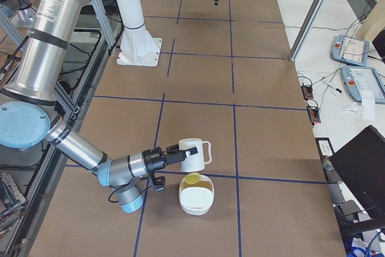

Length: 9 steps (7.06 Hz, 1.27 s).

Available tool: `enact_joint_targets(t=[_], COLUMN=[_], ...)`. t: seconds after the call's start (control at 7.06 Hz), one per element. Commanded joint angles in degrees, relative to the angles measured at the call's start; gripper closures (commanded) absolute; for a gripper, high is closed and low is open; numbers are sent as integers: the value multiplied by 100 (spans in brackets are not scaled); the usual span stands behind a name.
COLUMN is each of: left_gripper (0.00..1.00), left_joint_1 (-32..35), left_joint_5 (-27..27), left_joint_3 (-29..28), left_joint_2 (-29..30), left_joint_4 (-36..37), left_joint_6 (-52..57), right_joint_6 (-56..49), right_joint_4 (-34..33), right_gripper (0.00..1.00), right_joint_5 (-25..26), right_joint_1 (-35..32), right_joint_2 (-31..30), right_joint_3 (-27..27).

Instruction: Left arm hands cup to right arm to dump lemon

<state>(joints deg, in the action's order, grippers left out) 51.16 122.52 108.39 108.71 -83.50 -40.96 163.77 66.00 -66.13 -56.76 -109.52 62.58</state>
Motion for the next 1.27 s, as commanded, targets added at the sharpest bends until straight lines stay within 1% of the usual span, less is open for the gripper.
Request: enact_joint_targets(t=[0.0, 0.28, 0.42, 0.57, 0.71, 0.85, 0.99, 1.13], left_gripper=[0, 0, 0, 0, 0, 0, 0, 0], left_joint_1=[-1, -1, -1, -1, -1, -1, -1, -9], left_joint_5=[0, 0, 0, 0, 0, 0, 0, 0], left_joint_3=[-3, -3, -3, -3, -3, -11, -11, -11], left_joint_2=[10, 10, 10, 10, 2, 10, 2, 2], left_joint_4=[0, 9, 9, 9, 9, 18, 18, 18], left_joint_6=[0, 0, -9, -9, -9, 0, -9, -9], right_joint_6=[14, -64, -274, -946, -1710, -2187, -3158, -4299], right_joint_4=[0, 0, 18, 174, 185, 150, 115, -60], right_gripper=[95, 95, 95, 95, 96, 96, 96, 96], right_joint_5=[4, 4, -31, -118, -293, -321, -617, -847], right_joint_1=[-2, -2, -10, -10, -10, -10, -2, -2], right_joint_2=[1, -8, -43, -69, -26, -26, -17, -17], right_joint_3=[0, 0, -17, -200, -211, -211, -211, -185])
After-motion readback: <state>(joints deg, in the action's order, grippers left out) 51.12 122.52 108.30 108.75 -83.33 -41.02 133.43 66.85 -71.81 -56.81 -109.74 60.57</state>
